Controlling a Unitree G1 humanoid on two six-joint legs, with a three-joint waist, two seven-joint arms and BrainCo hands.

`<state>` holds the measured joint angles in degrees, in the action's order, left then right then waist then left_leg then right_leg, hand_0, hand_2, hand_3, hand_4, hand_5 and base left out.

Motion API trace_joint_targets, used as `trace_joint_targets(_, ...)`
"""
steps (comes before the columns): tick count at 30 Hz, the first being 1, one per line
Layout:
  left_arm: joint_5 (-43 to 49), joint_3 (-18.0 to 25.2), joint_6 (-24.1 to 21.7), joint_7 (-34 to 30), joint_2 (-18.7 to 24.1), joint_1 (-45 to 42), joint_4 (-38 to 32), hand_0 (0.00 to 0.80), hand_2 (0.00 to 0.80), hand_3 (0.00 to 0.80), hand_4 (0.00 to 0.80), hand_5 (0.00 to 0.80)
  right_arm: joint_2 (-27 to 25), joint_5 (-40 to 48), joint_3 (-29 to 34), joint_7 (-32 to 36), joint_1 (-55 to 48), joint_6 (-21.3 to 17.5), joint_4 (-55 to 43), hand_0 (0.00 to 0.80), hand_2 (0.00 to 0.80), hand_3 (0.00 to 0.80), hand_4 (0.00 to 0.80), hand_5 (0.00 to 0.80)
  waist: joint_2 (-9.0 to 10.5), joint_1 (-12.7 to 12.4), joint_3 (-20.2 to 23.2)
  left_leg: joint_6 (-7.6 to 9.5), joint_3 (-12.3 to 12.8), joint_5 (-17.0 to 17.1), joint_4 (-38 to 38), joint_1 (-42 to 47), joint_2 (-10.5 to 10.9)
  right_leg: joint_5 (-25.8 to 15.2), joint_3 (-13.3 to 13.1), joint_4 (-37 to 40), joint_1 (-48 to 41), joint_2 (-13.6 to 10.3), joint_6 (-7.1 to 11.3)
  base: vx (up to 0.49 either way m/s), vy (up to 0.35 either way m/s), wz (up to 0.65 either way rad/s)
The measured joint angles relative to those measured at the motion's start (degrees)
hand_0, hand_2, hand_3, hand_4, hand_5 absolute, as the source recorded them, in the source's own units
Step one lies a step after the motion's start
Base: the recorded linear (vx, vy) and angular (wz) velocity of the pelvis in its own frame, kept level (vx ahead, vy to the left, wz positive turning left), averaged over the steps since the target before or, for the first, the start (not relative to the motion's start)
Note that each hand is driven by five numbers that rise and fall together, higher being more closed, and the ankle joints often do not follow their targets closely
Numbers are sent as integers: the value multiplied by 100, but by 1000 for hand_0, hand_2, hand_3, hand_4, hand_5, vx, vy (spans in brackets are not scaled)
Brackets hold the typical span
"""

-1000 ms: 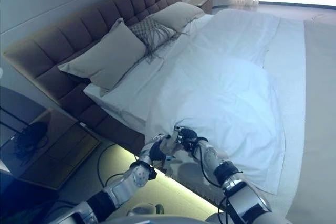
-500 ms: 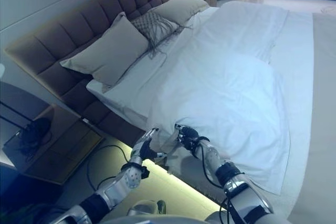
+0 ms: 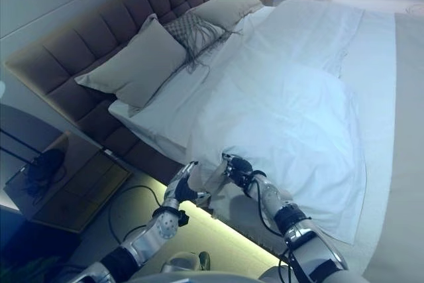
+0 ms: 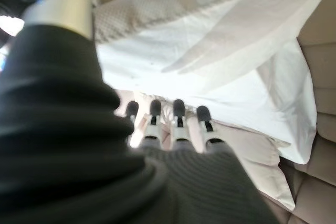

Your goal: Make the bed neatly

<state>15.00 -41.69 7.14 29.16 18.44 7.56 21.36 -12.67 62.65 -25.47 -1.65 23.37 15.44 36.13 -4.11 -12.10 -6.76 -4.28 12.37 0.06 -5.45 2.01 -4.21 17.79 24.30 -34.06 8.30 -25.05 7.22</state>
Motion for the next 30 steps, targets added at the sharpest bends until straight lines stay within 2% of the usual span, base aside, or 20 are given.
trace_joint_targets(9, -25, -299, 567, 70, -277, 461, -1, 0, 0, 0, 0, 0, -168, 130, -11, -37, 12, 171, -491, 800, 800, 800, 800, 800, -36, 38, -96, 0, 12, 2, -4, -175, 32, -30, -38, -27, 223, -23, -27, -45, 62, -1)
trace_joint_targets(13, -236, -449, 606, 205, -391, 638, 5, 0, 0, 0, 0, 0, -202, 133, -19, -86, 82, 263, -630, 800, 800, 800, 800, 800, -64, 59, -128, 2, 19, 3, -9, -295, 60, -34, -43, -105, 423, -92, -29, -120, 79, -8)
trace_joint_targets(17, -282, -497, 602, 369, -502, 704, 17, 0, 0, 0, 0, 0, -227, 132, -21, -144, 240, 300, -639, 800, 800, 800, 800, 800, -138, 203, -183, 3, 26, 5, -11, -398, 83, -42, -41, -184, 553, -123, -43, -48, 38, -1)
trace_joint_targets(30, -471, -559, 647, 568, -619, 865, 24, 0, 0, 0, 0, 0, -251, 132, -44, -274, 347, 376, -661, 800, 800, 800, 800, 800, -131, 314, -218, 5, 46, 6, -13, -275, 80, -41, -40, -150, 465, -116, -45, 45, 23, -3)
